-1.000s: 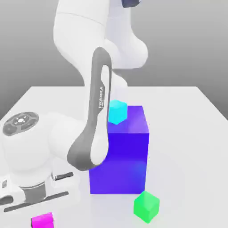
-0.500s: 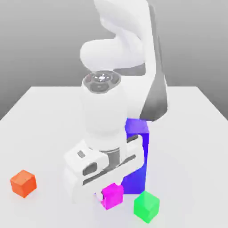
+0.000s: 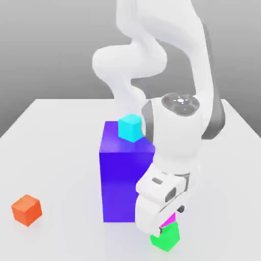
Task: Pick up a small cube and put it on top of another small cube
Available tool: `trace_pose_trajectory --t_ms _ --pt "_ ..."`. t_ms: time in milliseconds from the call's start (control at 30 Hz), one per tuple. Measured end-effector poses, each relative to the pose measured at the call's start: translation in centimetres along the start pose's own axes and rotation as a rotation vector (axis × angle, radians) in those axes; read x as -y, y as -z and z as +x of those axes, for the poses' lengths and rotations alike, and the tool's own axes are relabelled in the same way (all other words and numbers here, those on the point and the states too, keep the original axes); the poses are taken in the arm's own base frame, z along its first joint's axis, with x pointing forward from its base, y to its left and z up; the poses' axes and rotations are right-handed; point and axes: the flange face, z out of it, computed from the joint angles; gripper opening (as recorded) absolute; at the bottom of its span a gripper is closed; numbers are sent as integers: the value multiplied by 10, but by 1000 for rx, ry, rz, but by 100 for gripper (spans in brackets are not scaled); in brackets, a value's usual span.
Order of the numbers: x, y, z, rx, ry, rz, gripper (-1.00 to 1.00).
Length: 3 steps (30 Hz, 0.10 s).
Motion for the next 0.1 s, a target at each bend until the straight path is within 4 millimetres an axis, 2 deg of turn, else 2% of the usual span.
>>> trace_pose_trajectory --t_ms 100 --pt "0 34 0 0 0 0 100"
